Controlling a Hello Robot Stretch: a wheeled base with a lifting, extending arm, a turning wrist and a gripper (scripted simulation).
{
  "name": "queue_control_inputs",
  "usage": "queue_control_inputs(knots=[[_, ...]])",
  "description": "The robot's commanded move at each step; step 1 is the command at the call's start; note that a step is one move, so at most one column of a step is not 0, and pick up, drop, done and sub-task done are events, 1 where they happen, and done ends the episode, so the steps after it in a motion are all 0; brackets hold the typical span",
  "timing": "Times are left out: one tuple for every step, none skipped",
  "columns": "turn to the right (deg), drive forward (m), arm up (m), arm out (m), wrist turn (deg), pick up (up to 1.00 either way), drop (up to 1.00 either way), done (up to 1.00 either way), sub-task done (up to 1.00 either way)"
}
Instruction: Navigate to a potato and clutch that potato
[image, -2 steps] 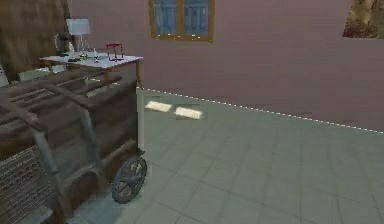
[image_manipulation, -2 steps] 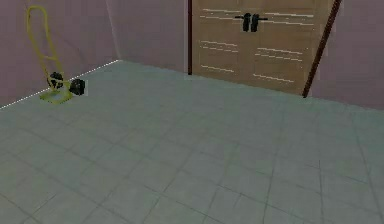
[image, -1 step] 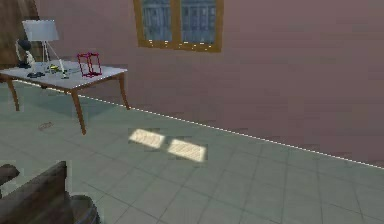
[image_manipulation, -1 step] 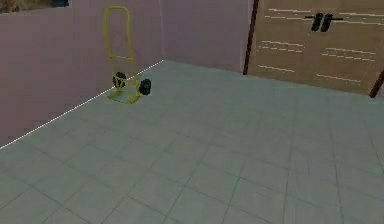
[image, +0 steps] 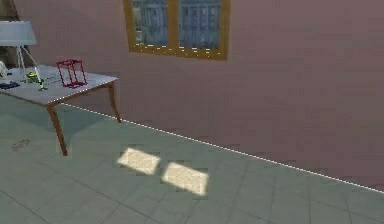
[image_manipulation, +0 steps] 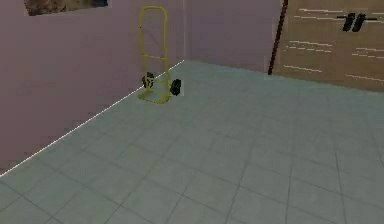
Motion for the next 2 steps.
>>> queue_control_inputs(knots=[[45.0, 0.00, 0.00, 0.00, 0.0, 0.00, 0.00, 0.00, 0.00], [6.0, 0.00, 0.00, 0.00, 0.0, 0.00, 0.00, 0.00, 0.00]])
